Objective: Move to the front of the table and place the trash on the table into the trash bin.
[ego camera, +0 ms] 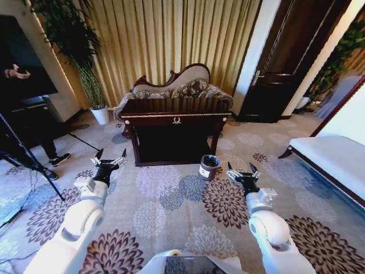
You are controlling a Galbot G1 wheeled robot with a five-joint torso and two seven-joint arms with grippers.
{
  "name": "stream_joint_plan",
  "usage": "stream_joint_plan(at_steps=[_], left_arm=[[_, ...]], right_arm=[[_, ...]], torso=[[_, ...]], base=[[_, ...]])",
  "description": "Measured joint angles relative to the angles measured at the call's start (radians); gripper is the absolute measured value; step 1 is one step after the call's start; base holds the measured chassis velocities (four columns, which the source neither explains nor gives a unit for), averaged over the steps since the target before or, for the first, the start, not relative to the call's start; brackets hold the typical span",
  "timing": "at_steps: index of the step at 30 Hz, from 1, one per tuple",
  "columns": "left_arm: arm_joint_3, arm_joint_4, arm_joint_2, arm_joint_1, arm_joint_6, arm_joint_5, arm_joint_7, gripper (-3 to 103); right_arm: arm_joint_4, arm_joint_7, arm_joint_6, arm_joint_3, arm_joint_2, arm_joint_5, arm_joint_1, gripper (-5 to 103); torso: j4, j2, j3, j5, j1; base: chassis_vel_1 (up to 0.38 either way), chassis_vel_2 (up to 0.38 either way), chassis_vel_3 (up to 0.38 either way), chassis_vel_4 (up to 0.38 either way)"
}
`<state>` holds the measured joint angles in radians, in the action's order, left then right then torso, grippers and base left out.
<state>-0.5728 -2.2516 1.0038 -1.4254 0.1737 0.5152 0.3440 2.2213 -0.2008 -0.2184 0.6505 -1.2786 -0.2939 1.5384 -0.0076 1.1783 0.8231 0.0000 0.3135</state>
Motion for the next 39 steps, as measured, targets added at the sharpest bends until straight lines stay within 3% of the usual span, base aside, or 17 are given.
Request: stream_joint_plan(at_steps=[39], left_arm=[[-0.003,-0.004,0.003,0.000,0.008,-0.014,0.004,100]], right_arm=[[0.004,-0.006,0.001,-0.001,0.001,0.005,-0.001,100]], torso=[[0.0001,0.000,0.000,0.0000,0.001]], base=[[0.000,0.000,0.000,0.000]])
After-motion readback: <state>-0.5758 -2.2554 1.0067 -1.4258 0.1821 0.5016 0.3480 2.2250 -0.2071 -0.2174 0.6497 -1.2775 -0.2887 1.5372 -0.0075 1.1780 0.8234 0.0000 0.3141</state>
